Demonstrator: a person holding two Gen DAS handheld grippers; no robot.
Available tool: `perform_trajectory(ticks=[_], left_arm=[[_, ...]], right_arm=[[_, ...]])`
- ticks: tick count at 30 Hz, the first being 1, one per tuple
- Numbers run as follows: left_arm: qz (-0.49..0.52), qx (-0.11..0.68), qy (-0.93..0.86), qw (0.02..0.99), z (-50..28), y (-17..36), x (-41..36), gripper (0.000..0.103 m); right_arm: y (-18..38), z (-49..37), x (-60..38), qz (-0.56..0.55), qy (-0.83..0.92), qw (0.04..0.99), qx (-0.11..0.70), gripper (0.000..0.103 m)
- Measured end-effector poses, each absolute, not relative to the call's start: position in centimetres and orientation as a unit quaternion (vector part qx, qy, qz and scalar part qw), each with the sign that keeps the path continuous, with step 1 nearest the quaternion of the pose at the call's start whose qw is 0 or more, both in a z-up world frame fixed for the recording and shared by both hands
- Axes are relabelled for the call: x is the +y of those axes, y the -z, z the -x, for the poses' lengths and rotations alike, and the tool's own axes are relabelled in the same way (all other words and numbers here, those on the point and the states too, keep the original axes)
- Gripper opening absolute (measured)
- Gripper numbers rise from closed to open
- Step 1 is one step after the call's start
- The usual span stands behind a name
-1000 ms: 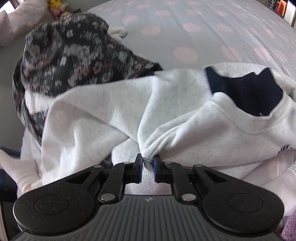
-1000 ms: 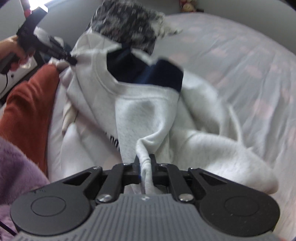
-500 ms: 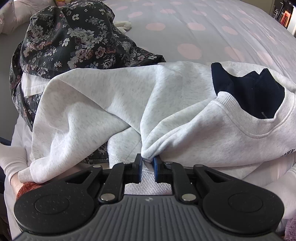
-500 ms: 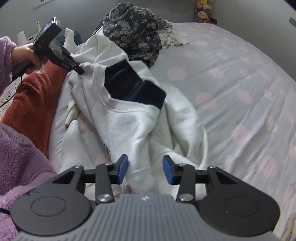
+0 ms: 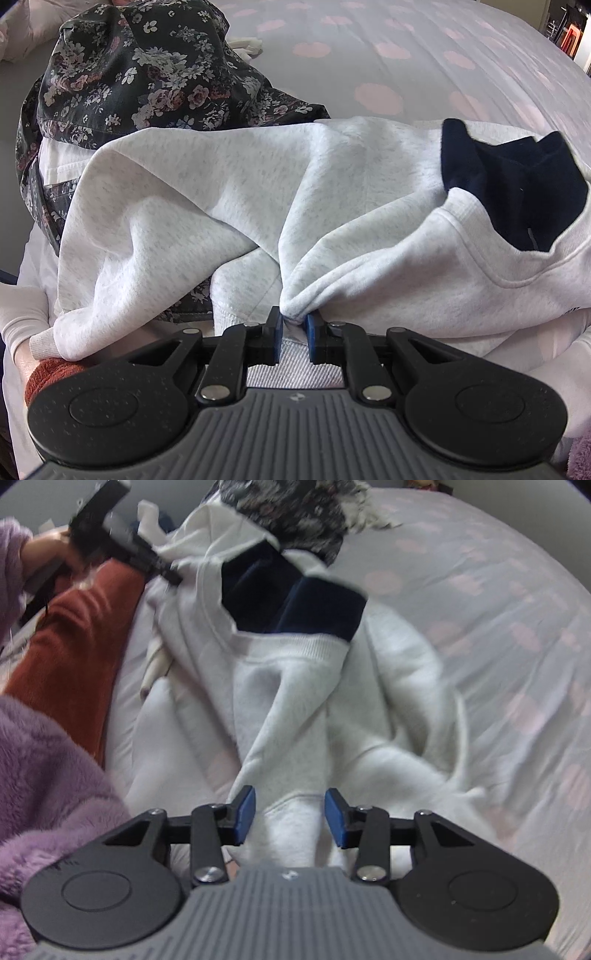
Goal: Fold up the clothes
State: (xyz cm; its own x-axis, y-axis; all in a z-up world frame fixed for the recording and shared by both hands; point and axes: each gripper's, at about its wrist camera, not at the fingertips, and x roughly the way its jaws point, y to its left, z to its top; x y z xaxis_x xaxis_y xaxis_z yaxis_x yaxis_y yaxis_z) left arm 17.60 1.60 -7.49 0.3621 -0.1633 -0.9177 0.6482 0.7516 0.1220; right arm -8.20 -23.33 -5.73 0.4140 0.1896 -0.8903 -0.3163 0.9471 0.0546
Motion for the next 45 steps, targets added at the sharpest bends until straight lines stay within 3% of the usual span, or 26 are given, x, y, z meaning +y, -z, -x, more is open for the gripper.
perform_trajectory(ticks=[8, 10, 14, 15, 16, 17, 23, 26, 29, 33, 37, 45], left_arm=[[-0.262, 0.503, 0.252, 0.784, -17.4, 8.1, 1.0, 0.01], [-0.264, 0.504, 0.251, 0.783, -17.4, 8.3, 1.0, 0.01], [-0.264, 0.507, 0.249, 0.782, -17.5, 8.5, 0.9, 0.01], [-0.265, 0.507, 0.249, 0.782, -17.4, 8.5, 0.9, 0.01], [-0.265, 0.507, 0.249, 0.781, -17.4, 8.5, 0.9, 0.01], [-0.266, 0.507, 0.249, 0.781, -17.3, 8.5, 0.9, 0.01], [-0.273, 0.508, 0.248, 0.778, -17.1, 8.5, 0.7, 0.01], [-0.282, 0.506, 0.249, 0.776, -16.9, 8.6, 0.4, 0.01], [-0.289, 0.504, 0.251, 0.774, -16.5, 8.6, 0.3, 0.011], [-0.294, 0.504, 0.254, 0.772, -16.0, 8.7, 0.4, 0.011], [-0.292, 0.507, 0.253, 0.771, -15.8, 8.8, 0.6, 0.011], [-0.302, 0.506, 0.251, 0.768, -15.5, 9.2, 0.2, 0.012]], right_arm=[[8.2, 8.6, -23.0, 0.072, -0.144, 0.833, 0.529, 0.058], [7.9, 8.3, -23.7, 0.066, -0.14, 0.836, 0.526, 0.068], [8.4, 7.0, -25.4, -0.013, -0.138, 0.836, 0.531, 0.07], [8.6, 6.7, -25.8, -0.039, -0.138, 0.835, 0.532, 0.056], [8.6, 6.6, -25.9, -0.059, -0.141, 0.835, 0.529, 0.022], [8.6, 6.6, -25.8, -0.072, -0.143, 0.835, 0.526, 0.015], [6.2, 9.4, -21.4, 0.018, -0.192, 0.846, 0.497, 0.015], [5.4, 11.5, -19.0, 0.071, -0.233, 0.832, 0.498, 0.017], [6.1, 12.8, -17.5, 0.104, -0.245, 0.814, 0.516, 0.031], [6.3, 13.2, -18.4, 0.085, -0.234, 0.811, 0.53, 0.033], [5.2, 13.1, -20.5, 0.044, -0.224, 0.816, 0.532, 0.045], [4.3, 9.1, -22.7, -0.039, -0.204, 0.838, 0.505, 0.046]])
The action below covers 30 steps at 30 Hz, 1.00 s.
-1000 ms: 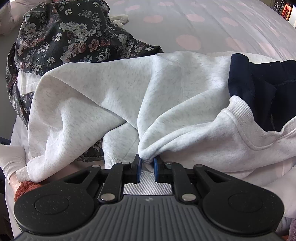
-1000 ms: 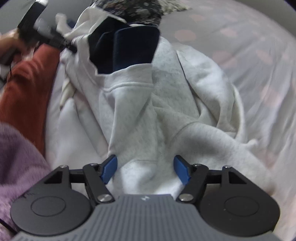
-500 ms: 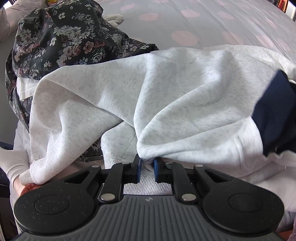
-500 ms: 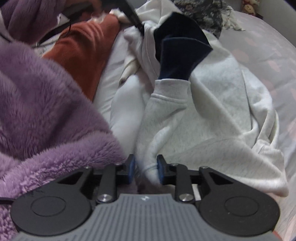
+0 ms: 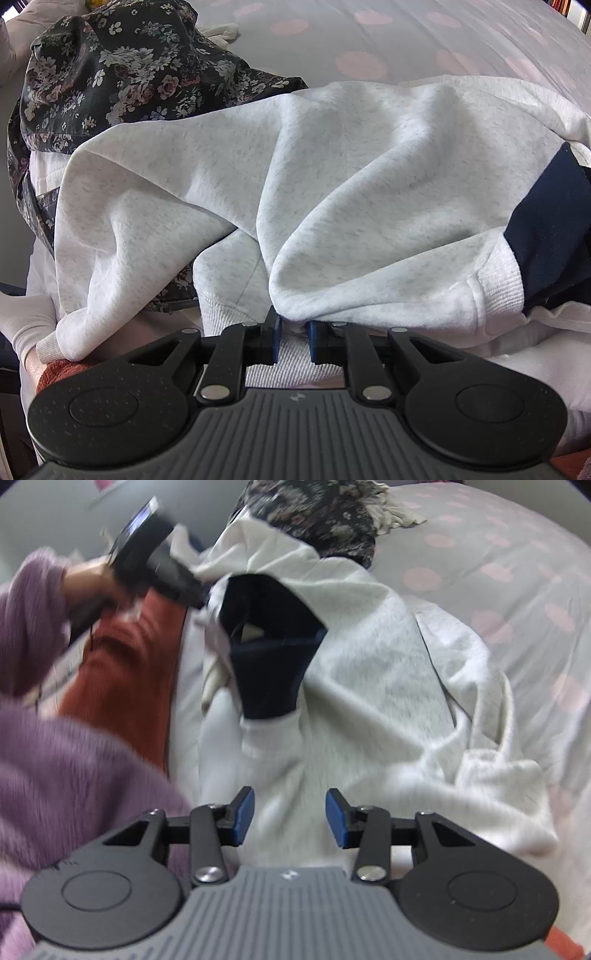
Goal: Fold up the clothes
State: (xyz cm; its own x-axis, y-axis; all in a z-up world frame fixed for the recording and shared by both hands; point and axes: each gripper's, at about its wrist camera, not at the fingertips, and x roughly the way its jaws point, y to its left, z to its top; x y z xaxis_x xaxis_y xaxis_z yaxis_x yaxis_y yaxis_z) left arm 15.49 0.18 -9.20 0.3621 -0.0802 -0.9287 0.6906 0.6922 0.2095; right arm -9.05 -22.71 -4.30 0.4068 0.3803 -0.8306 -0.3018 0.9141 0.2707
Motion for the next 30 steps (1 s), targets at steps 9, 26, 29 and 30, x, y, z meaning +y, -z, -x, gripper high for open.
perform_trajectory(ticks=[9, 26, 29, 30], left_arm=[[-0.306, 0.513, 0.252, 0.761, -15.8, 9.7, 0.1, 0.013], [-0.301, 0.516, 0.253, 0.761, -16.1, 10.4, 0.3, 0.014], [-0.3, 0.516, 0.254, 0.761, -16.2, 10.4, 0.3, 0.014], [-0.301, 0.516, 0.254, 0.761, -16.2, 10.4, 0.2, 0.014]], right_arm=[[7.6, 4.7, -20.3, -0.073, -0.25, 0.827, 0.498, 0.045], [5.1, 8.7, -18.5, -0.015, -0.316, 0.806, 0.501, 0.04], [4.5, 9.0, -19.7, 0.026, -0.3, 0.804, 0.513, 0.04], [4.5, 9.1, -20.3, 0.037, -0.299, 0.798, 0.522, 0.04]])
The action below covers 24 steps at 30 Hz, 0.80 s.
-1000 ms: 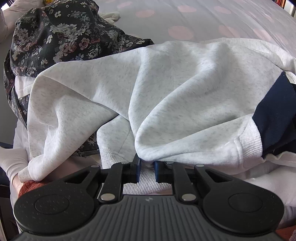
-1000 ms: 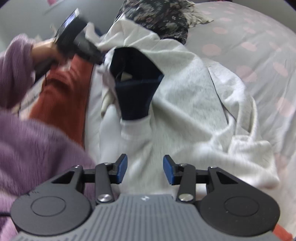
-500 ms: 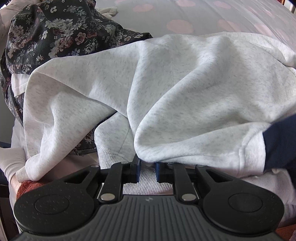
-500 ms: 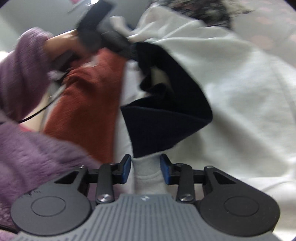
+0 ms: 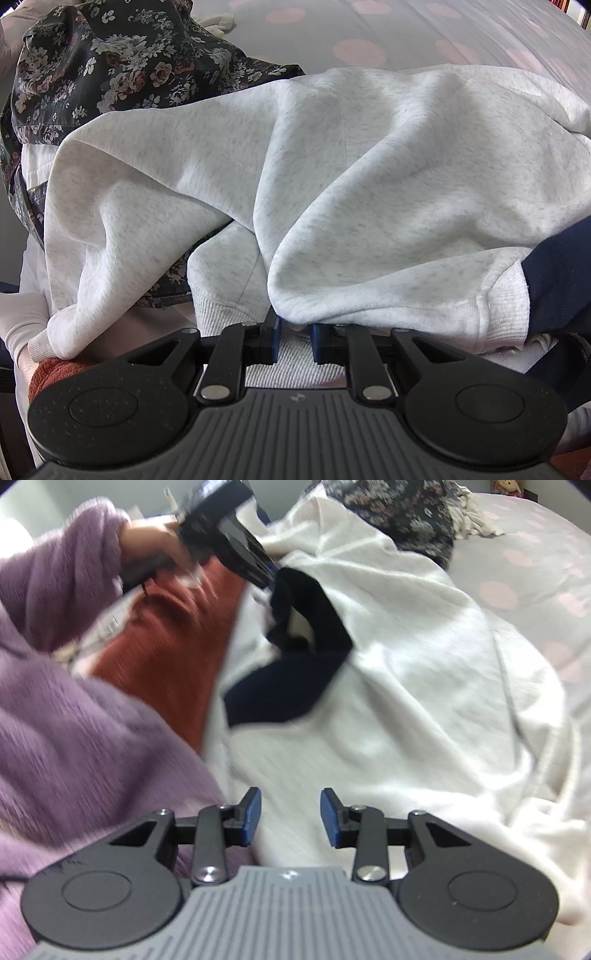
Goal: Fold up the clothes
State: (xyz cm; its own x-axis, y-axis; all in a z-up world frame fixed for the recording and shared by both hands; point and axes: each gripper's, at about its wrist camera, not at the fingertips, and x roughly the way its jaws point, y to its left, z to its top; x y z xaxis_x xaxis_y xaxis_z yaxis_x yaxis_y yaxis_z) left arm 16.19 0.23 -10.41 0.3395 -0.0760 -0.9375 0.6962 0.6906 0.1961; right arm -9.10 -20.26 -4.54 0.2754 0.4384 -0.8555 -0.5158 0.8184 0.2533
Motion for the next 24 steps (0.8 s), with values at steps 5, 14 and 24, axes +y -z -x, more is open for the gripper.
perform_trajectory(ticks=[5, 14, 24], left_arm=[[-0.301, 0.515, 0.254, 0.761, -16.3, 10.5, 0.3, 0.014], [-0.306, 0.516, 0.252, 0.759, -16.3, 10.8, 0.0, 0.014], [-0.317, 0.516, 0.249, 0.756, -16.3, 11.1, -0.6, 0.014]], right_arm=[[5.7, 9.3, -21.9, 0.067, -0.312, 0.766, 0.558, 0.04], [7.3, 10.7, -20.5, 0.082, -0.332, 0.748, 0.569, 0.04], [8.6, 8.1, -19.9, 0.106, -0.341, 0.741, 0.569, 0.051]])
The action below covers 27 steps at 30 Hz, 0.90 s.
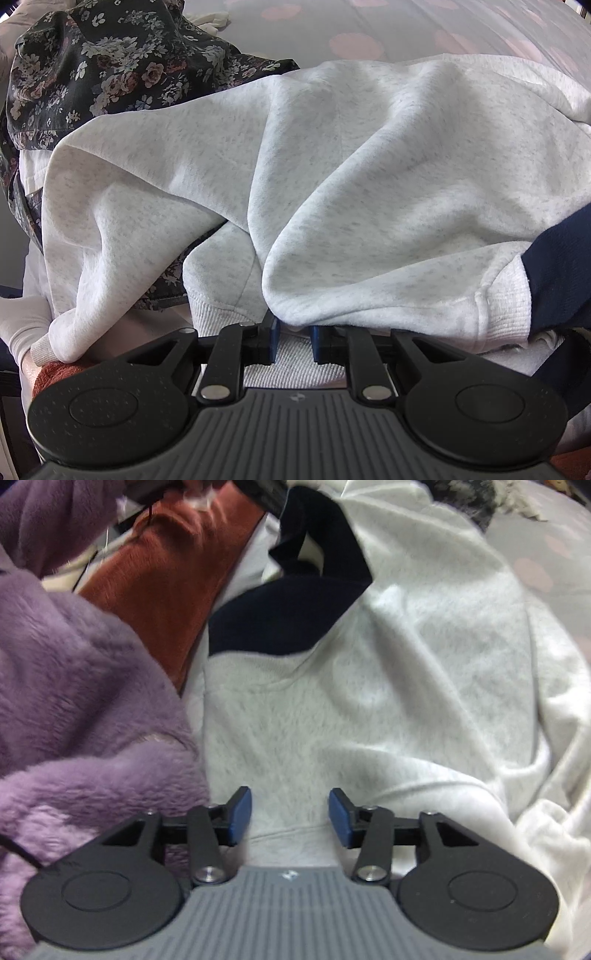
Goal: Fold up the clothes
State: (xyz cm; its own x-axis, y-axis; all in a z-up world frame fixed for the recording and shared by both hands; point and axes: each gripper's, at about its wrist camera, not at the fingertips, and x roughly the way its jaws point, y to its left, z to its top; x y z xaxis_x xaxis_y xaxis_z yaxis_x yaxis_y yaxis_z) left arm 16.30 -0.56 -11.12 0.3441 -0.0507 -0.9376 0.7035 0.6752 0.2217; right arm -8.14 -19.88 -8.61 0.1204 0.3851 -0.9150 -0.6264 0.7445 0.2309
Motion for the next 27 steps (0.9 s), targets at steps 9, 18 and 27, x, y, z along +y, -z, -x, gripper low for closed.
perform_trajectory(ticks=[9, 18, 27], left_arm=[[-0.316, 0.519, 0.252, 0.753, -16.9, 11.4, -0.7, 0.014], [-0.287, 0.519, 0.258, 0.763, -17.6, 9.6, -0.1, 0.015], [-0.194, 0.479, 0.256, 0.817, -19.9, 5.0, 0.6, 0.008]], right_arm=[[9.2, 8.5, -22.3, 0.029, -0.322, 0.763, 0.56, 0.008], [3.3, 8.9, -24.5, 0.06, -0.261, 0.845, 0.463, 0.005], [-0.4, 4.2, -31.3, 0.092, -0.061, 0.91, 0.4, 0.005]])
